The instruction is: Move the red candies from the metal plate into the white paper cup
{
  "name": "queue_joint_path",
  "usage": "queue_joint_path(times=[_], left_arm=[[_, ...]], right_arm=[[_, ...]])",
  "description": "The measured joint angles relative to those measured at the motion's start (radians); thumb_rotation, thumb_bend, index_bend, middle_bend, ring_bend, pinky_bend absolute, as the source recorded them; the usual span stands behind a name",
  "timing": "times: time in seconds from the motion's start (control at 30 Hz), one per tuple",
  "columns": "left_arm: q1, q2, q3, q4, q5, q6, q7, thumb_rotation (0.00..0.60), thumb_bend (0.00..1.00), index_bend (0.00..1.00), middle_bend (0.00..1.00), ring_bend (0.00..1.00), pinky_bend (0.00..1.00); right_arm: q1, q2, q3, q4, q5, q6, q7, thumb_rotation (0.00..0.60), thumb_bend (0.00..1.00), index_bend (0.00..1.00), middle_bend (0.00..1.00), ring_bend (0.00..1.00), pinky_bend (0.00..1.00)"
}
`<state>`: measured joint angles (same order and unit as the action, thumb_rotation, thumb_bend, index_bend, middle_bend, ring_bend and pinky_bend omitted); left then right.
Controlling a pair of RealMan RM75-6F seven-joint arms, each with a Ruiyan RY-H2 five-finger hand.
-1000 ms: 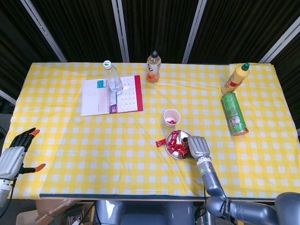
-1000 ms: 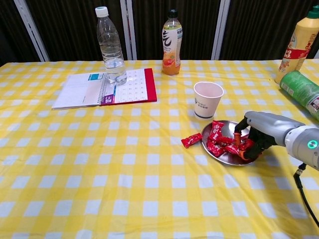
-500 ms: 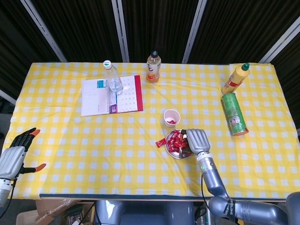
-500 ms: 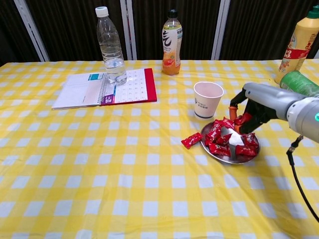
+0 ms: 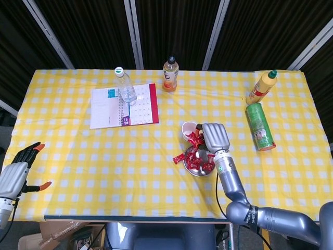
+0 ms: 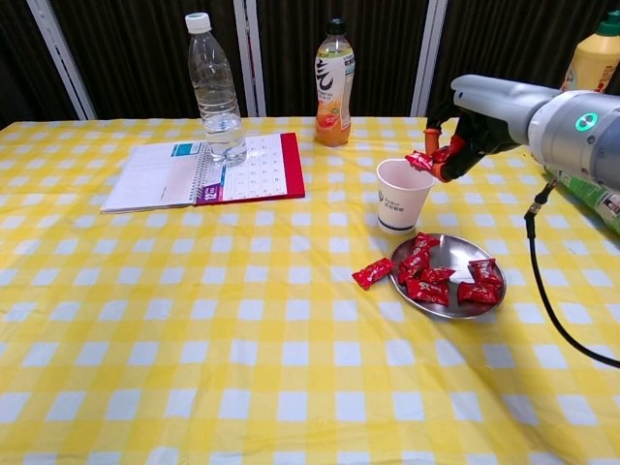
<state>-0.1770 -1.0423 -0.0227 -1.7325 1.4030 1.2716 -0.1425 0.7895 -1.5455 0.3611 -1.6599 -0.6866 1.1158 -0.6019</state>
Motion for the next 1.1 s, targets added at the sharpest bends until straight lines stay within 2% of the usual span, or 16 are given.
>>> queue_joint_path(times=[0.3, 0.5, 0.6, 0.77, 0.83, 1.1], left_arm=[[-0.009, 0.01, -0.004, -0.01, -0.029, -0.031, -0.012, 0.6, 0.04, 0.0, 0.0, 0.0, 0.0], [-0.012, 0.016, -0.002, -0.012, -0.034, -0.044, -0.018, 0.6, 0.04, 0.0, 0.0, 0.0, 0.0], [-0.013, 0.018, -0.002, -0.012, -0.034, -0.045, -0.024, 0.6, 0.04, 0.0, 0.0, 0.0, 0.0], [-0.013, 0.02, 0.0, -0.012, -0.031, -0.046, -0.029, 0.6, 0.04, 0.0, 0.0, 0.0, 0.0], [-0.012, 0.02, 0.0, -0.012, -0.03, -0.045, -0.03, 0.6, 0.04, 0.0, 0.0, 0.0, 0.0], [-0.012, 0.02, -0.001, -0.015, -0.029, -0.042, -0.028, 0.6, 0.04, 0.0, 0.0, 0.0, 0.0]], right_arm=[[0.092, -0.074, 0.029, 0.207, 0.08, -0.096, 0.002, 0.6, 0.48, 0.67, 0.76, 0.9, 1.0], [0.123, -0.116, 0.022, 0.307, 0.105, -0.15, 0.027, 0.6, 0.48, 0.66, 0.76, 0.9, 1.0], [0.128, -0.128, 0.014, 0.336, 0.107, -0.162, 0.038, 0.6, 0.48, 0.6, 0.76, 0.9, 1.0], [0.133, -0.144, 0.0, 0.362, 0.088, -0.169, 0.066, 0.6, 0.48, 0.44, 0.76, 0.9, 1.0], [0.133, -0.145, -0.003, 0.363, 0.081, -0.165, 0.071, 0.6, 0.48, 0.4, 0.76, 0.9, 1.0], [0.134, -0.141, -0.008, 0.344, 0.07, -0.146, 0.071, 0.6, 0.43, 0.34, 0.76, 0.9, 1.0]])
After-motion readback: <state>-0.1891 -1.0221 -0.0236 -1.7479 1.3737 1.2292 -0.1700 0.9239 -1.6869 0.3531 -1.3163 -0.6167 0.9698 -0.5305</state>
